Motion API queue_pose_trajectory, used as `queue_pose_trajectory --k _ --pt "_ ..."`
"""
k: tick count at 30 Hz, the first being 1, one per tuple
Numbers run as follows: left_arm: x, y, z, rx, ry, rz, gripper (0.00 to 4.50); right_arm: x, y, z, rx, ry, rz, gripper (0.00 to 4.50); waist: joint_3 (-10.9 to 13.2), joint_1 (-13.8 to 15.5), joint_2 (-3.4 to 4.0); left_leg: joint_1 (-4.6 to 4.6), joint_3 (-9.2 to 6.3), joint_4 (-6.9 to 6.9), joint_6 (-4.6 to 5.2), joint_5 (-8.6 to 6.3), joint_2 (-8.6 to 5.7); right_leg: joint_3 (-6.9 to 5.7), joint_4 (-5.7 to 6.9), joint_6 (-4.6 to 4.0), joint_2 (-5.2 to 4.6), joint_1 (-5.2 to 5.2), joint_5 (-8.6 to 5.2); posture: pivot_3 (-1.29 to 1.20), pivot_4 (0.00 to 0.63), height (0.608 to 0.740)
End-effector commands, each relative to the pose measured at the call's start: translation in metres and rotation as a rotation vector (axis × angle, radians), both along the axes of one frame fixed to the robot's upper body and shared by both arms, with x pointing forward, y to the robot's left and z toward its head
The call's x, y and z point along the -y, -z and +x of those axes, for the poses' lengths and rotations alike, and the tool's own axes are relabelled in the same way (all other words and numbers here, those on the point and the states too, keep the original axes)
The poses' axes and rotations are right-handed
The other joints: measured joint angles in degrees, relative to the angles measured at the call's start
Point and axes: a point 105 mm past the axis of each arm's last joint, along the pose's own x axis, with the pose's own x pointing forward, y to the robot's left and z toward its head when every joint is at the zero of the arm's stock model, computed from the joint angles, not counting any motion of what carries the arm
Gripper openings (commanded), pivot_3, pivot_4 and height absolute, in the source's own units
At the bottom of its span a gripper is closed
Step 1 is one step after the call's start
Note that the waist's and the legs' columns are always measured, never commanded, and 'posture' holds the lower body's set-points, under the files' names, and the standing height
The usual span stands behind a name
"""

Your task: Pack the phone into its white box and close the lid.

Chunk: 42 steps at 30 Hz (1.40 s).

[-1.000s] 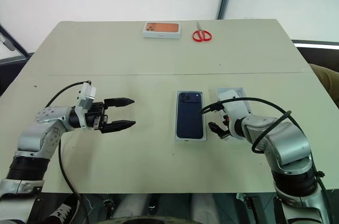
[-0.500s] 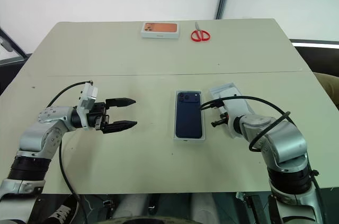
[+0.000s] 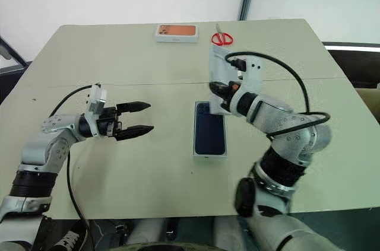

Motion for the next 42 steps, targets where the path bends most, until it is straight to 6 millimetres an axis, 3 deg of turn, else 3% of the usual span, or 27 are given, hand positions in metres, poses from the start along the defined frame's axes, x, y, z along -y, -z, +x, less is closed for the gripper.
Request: queue_pose_trajectory --k 1,7,14,19,24,27,34,40,42 --pt "-0.008 -0.022 0.007 0.035 -0.047 -0.078 4.50 -0.011 -0.019 -0.004 0.008 -0.085 0.229 0.03 0.0 0.1 0.04 0.00 0.01 0.00 0.00 0.00 -0.01 0.02 0.02 0.00 -0.03 -0.02 0.00 0.00 0.150 0.740" --pt "-0.011 -0.030 0.009 0.044 -0.085 -0.116 4.50 -0.038 -0.018 -0.025 -0.104 -0.238 0.418 0.03 0.1 -1.3 0.14 -0.01 0.11 -0.14 -0.03 0.03 0.03 0.17 0.08 -0.01 -0.13 -0.18 -0.01 0.00 0.150 0.740" --pt "-0.010 -0.029 0.006 0.034 -0.098 -0.129 4.50 -0.054 -0.015 -0.047 -0.210 -0.238 0.451 0.03 0.1 -2.4 0.16 -0.01 0.17 -0.19 -0.01 0.04 0.05 0.18 0.10 -0.08 0.01 -0.21 -0.07 0.00 0.150 0.740" --pt "-0.006 -0.024 0.002 0.020 -0.095 -0.126 4.50 -0.063 0.020 -0.061 -0.331 -0.244 0.407 0.03 0.1 -2.3 0.15 -0.01 0.13 -0.20 0.00 0.03 0.06 0.18 0.08 -0.07 0.09 -0.18 -0.08 0.00 0.150 0.740" --pt "-0.005 -0.019 0.000 -0.001 -0.082 -0.114 4.50 -0.068 0.029 -0.069 -0.354 -0.265 0.391 0.03 0.1 -1.8 0.15 0.00 0.14 -0.14 0.00 0.03 0.08 0.19 0.09 -0.07 0.12 -0.17 -0.08 0.00 0.150 0.740" --pt "-0.002 -0.009 -0.005 -0.050 -0.048 -0.099 3.72 -0.065 0.034 -0.064 -0.383 -0.234 0.405 0.00 0.1 -1.7 0.15 0.00 0.14 -0.15 0.01 0.02 0.08 0.19 0.07 -0.07 0.12 -0.16 -0.08 0.00 0.150 0.740" --pt "0.012 0.021 -0.017 -0.099 -0.016 -0.074 0.18 -0.058 0.032 -0.059 -0.368 -0.212 0.406 0.00 0.1 -1.5 0.15 0.00 0.13 -0.12 0.01 0.02 0.07 0.19 0.06 -0.08 0.08 -0.13 -0.08 0.00 0.150 0.740" --pt "0.036 0.042 -0.017 -0.104 -0.004 -0.064 0.07 -0.048 0.045 -0.060 -0.370 -0.195 0.318 0.00 0.1 -1.3 0.14 0.00 0.13 -0.09 0.03 0.01 0.05 0.18 0.04 -0.08 0.05 -0.09 -0.08 0.00 0.150 0.740" --pt "0.043 0.040 -0.014 -0.090 -0.019 -0.085 0.00 -0.048 0.043 -0.061 -0.372 -0.196 0.371 0.59 0.1 -1.3 0.13 0.01 0.11 -0.08 0.03 0.01 0.06 0.16 0.02 -0.08 0.05 -0.06 -0.08 0.00 0.150 0.740"
